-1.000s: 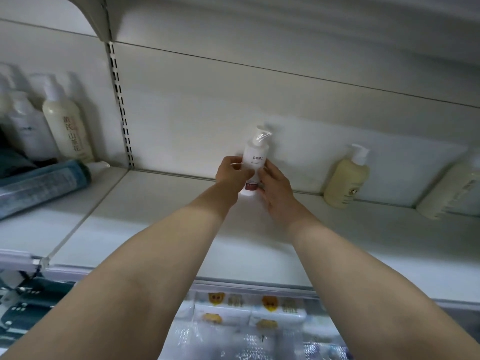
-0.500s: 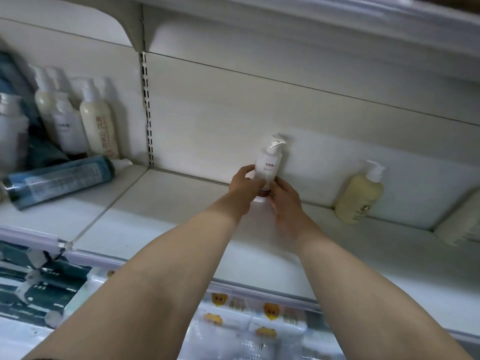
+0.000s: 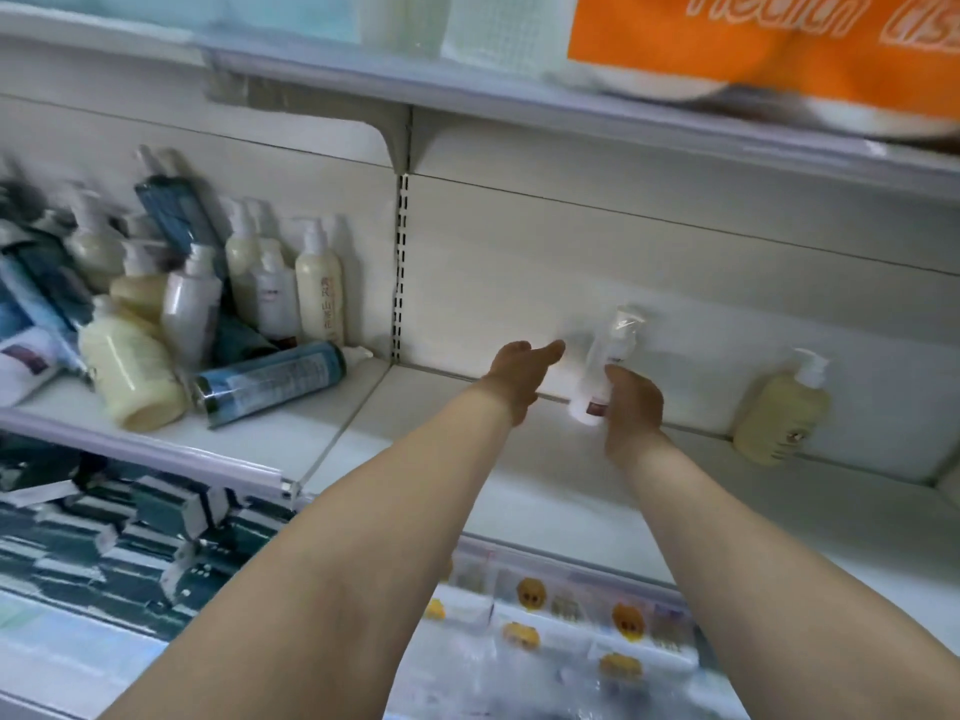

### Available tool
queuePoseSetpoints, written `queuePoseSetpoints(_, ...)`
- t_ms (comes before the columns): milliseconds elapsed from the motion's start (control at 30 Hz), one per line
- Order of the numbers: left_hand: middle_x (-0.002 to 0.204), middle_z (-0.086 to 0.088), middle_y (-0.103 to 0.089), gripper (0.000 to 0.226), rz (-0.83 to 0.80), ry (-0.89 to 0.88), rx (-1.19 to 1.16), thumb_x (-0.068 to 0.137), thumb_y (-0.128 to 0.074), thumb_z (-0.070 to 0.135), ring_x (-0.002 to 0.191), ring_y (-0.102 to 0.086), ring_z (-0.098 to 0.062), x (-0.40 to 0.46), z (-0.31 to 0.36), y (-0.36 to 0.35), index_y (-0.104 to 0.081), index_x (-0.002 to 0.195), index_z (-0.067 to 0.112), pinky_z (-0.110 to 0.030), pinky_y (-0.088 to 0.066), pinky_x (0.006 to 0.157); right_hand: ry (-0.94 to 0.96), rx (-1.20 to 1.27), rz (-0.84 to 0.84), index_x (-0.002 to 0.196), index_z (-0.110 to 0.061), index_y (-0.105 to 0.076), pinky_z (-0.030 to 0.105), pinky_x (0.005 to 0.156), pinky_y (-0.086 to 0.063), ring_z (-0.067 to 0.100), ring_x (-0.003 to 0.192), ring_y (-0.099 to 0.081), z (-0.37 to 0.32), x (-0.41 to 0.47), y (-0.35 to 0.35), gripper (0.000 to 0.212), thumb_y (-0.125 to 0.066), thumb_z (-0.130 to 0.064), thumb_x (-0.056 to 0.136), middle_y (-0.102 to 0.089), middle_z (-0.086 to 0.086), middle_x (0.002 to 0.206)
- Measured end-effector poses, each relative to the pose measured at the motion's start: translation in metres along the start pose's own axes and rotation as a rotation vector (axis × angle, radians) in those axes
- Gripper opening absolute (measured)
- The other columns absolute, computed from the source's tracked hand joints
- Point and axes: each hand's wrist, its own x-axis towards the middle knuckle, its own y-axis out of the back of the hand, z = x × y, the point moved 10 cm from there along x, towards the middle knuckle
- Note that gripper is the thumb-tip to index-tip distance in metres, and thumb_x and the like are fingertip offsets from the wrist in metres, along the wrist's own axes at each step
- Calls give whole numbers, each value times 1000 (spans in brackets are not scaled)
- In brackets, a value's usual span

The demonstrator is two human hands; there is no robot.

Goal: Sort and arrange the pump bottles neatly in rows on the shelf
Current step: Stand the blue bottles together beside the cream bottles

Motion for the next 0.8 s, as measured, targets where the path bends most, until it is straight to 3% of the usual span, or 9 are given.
queuePoseSetpoints(100,150,-13,-44,76,56,-21,-18,89,-71,43,129,-49,-30,-13,14,45,-39,148,8,-34,-47,89,11,-5,18,77,-13,-61,49,100,-47,28,91,-58,-15,-27,-30,20,-61,-25,93,-57,1,82)
queuePoseSetpoints(200,136,-7,-53,69,111,-38,-81,89,-73,37,116,-54,-22,-39,28,98,-43,145,10,-34,-52,84,20,-11,-35,93,-12,-65,49,109,-44,22,101,-58,-27,-64,-77,20,-60,-31,94,-65,2,104)
queuePoseSetpoints(267,124,-10,-57,59,148,-63,-120,89,-74,32,102,-56,-20,-56,38,142,-48,137,10,-33,-54,78,26,19,-105,122,-16,-65,45,106,-48,21,102,-60,-35,-92,-116,30,-60,-32,97,-63,3,125)
queuePoseSetpoints(367,121,-17,-62,49,220,-107,-156,87,-76,30,83,-58,-18,-82,51,219,-56,126,8,-30,-51,68,-32,102,-228,114,-21,-62,37,94,-52,20,103,-59,-38,-141,-181,21,-61,-32,97,-60,1,123)
queuePoseSetpoints(467,125,-5,-60,56,260,-118,-164,86,-75,38,104,-58,-18,-116,63,290,-54,132,15,-31,-55,68,-45,139,-337,96,-24,-63,35,84,-49,21,100,-59,-43,-189,-241,10,-63,-34,94,-62,3,111)
queuePoseSetpoints(533,131,0,-55,54,265,-124,-167,88,-72,41,112,-52,-15,-140,69,334,-52,133,19,-31,-54,72,-57,144,-405,107,-22,-66,35,82,-50,22,104,-61,-44,-220,-281,21,-64,-36,91,-65,4,114)
queuePoseSetpoints(633,136,-3,-50,53,328,-137,-159,88,-72,41,123,-49,-19,-173,76,400,-50,131,18,-38,-52,92,-81,161,-487,126,-19,-62,33,81,-48,22,114,-58,-41,-267,-336,40,-66,-37,91,-62,3,126)
queuePoseSetpoints(700,132,-6,-51,48,379,-135,-149,88,-72,40,121,-51,-21,-194,79,440,-52,125,16,-39,-52,94,-108,163,-550,126,-19,-60,34,86,-48,19,109,-57,-36,-300,-372,34,-63,-34,96,-61,1,119)
queuePoseSetpoints(800,124,-5,-51,42,456,-128,-158,89,-72,40,117,-51,-21,-223,81,495,-52,117,17,-37,-51,90,-147,162,-620,124,-13,-62,32,79,-50,18,101,-62,-29,-345,-422,35,-63,-32,95,-65,6,117)
